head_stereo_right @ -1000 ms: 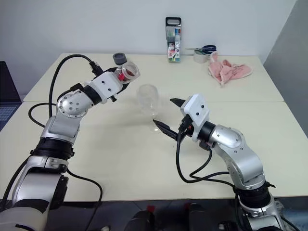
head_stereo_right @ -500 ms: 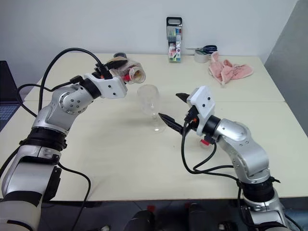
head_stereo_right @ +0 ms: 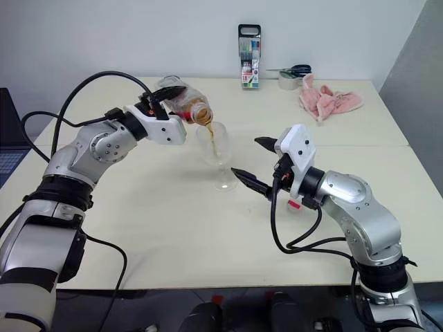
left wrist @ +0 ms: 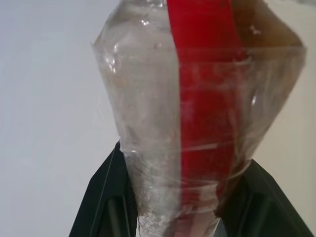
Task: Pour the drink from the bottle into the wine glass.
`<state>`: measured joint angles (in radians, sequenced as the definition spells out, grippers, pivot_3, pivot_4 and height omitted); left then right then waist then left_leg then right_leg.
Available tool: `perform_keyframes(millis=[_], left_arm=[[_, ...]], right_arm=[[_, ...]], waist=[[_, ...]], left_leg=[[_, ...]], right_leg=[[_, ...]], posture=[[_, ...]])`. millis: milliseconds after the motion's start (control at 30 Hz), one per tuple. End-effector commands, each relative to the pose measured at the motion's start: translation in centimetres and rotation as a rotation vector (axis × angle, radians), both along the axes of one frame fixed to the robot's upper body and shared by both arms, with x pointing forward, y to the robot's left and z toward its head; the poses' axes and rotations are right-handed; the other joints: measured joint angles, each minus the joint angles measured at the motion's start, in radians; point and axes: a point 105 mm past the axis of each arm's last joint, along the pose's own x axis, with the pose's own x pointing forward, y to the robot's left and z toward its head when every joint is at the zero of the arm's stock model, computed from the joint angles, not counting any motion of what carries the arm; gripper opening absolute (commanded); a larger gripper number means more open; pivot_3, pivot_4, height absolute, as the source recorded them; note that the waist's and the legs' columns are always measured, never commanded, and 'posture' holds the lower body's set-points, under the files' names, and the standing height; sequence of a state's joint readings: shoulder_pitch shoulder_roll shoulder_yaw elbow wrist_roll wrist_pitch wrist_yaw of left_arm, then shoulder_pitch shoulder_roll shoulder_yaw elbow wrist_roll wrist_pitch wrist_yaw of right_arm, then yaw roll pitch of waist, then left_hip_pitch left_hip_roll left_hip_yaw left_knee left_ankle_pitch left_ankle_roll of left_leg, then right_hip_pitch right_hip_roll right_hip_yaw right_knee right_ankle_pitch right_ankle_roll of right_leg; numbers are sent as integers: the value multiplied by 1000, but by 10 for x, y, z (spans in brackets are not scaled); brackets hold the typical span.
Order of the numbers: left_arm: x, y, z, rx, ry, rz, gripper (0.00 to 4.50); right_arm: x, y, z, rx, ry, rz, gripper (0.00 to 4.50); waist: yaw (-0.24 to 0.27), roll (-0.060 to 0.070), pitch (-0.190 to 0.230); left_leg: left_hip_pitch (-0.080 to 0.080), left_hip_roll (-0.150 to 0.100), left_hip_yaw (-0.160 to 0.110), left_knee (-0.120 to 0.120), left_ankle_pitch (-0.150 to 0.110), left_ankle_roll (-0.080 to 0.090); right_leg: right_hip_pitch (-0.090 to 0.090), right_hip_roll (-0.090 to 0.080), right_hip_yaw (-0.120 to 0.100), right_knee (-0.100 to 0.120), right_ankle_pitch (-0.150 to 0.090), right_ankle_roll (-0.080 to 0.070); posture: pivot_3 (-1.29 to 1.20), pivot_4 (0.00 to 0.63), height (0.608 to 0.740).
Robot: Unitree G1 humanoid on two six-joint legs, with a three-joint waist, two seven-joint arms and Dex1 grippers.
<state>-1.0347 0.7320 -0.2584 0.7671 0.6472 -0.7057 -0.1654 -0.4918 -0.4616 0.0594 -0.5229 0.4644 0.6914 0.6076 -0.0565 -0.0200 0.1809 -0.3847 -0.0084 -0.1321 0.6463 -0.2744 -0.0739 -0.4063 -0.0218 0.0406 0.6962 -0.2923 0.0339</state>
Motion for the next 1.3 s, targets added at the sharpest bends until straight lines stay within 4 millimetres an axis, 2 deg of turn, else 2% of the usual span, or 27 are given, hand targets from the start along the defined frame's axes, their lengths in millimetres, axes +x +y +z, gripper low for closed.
perform_keyframes(millis=[33, 567, 1033, 1300], left_arm=[[-3, 1, 28, -4, -98, -6, 1691], [1, 2, 36, 28, -144, -4, 1691], [3, 5, 41, 43, -166, 4, 1691], [3, 4, 44, 48, -176, 1, 1691]], right_arm=[[-6, 1, 10, 11, -54, 17, 4500], [-11, 11, 7, 6, -71, 17, 4500], [-11, 16, 16, 75, -76, -2, 4500], [-13, 24, 8, 108, -71, -14, 4500]], waist=[[0, 0, 0], [0, 0, 0], [0, 0, 0], [-1, 0, 0]], left_leg=[[0, 0, 0, 0, 0, 0], [0, 0, 0, 0, 0, 0], [0, 0, 0, 0, 0, 0], [0, 0, 0, 0, 0, 0]], right_leg=[[0, 0, 0, 0, 0, 0], [0, 0, 0, 0, 0, 0], [0, 0, 0, 1, 0, 0], [0, 0, 0, 1, 0, 0]], posture=[[0, 150, 740], [0, 150, 740], [0, 150, 740], [0, 150, 740]])
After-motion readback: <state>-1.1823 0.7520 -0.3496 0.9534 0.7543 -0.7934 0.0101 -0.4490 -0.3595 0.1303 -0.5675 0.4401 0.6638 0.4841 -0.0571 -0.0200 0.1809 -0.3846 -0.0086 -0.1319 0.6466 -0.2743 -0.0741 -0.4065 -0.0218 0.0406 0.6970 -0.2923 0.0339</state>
